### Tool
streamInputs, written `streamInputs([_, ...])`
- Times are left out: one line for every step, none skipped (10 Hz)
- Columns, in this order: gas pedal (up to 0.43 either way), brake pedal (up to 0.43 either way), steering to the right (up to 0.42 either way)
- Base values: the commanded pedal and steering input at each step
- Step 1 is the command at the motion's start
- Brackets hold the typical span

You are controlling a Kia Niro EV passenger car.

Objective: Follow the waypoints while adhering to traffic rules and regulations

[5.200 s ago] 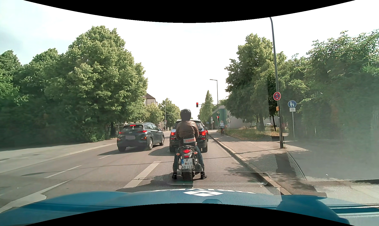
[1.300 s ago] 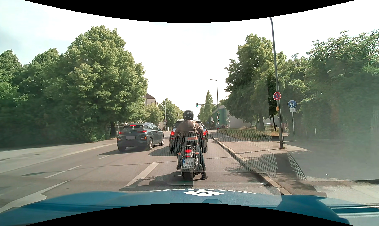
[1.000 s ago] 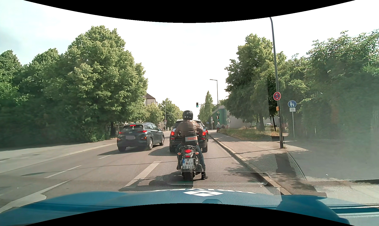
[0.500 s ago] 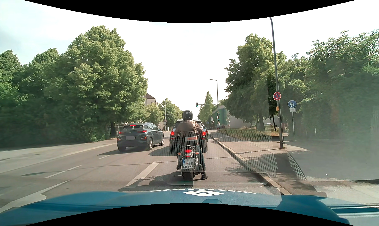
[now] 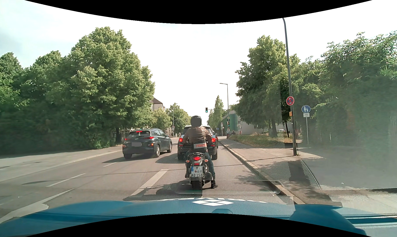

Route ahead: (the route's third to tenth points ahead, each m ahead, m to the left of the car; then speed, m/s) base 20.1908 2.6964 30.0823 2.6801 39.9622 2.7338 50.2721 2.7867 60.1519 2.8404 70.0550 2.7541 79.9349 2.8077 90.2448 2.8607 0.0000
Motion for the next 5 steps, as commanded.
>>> streamInputs([0.0, 0.293, 0.003])
streamInputs([0.0, 0.293, 0.004])
streamInputs([0.0, 0.293, 0.003])
streamInputs([0.0, 0.293, 0.004])
streamInputs([0.0, 0.293, 0.003])
